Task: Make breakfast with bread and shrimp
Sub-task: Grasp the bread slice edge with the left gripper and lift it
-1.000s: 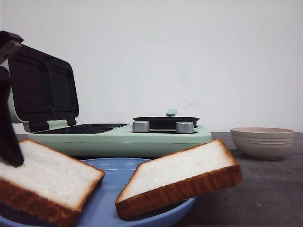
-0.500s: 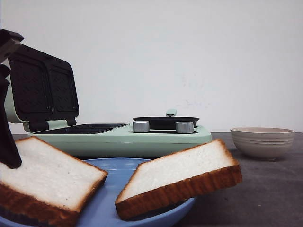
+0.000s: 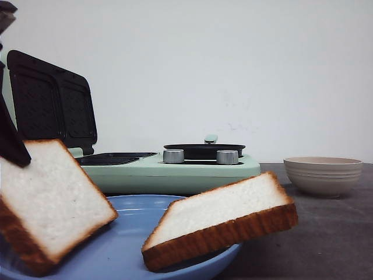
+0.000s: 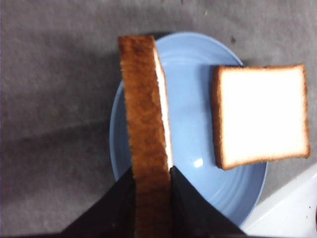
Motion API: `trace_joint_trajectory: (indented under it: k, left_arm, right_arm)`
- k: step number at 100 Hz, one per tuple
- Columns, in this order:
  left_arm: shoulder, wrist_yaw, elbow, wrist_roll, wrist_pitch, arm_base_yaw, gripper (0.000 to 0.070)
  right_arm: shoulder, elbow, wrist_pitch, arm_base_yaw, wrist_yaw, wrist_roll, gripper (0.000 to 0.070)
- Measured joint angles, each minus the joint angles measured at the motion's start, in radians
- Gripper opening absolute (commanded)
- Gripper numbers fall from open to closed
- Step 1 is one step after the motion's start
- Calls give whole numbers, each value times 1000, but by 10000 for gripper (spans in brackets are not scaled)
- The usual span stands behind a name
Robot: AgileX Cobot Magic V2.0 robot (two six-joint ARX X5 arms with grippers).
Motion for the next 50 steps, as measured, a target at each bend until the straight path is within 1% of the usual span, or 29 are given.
trace_joint_trajectory:
  k: [11, 34, 50]
  left_arm:
    - [-18, -4, 0, 0, 51, 0, 3]
    - [-24, -70, 0, 0, 174, 0, 3]
    - [-24, -97, 0, 0, 265, 0, 3]
  right_arm:
    - [0, 0, 0, 0, 0, 0, 4]
    - [0, 0, 0, 0, 0, 0, 4]
    - [0, 0, 0, 0, 0, 0, 4]
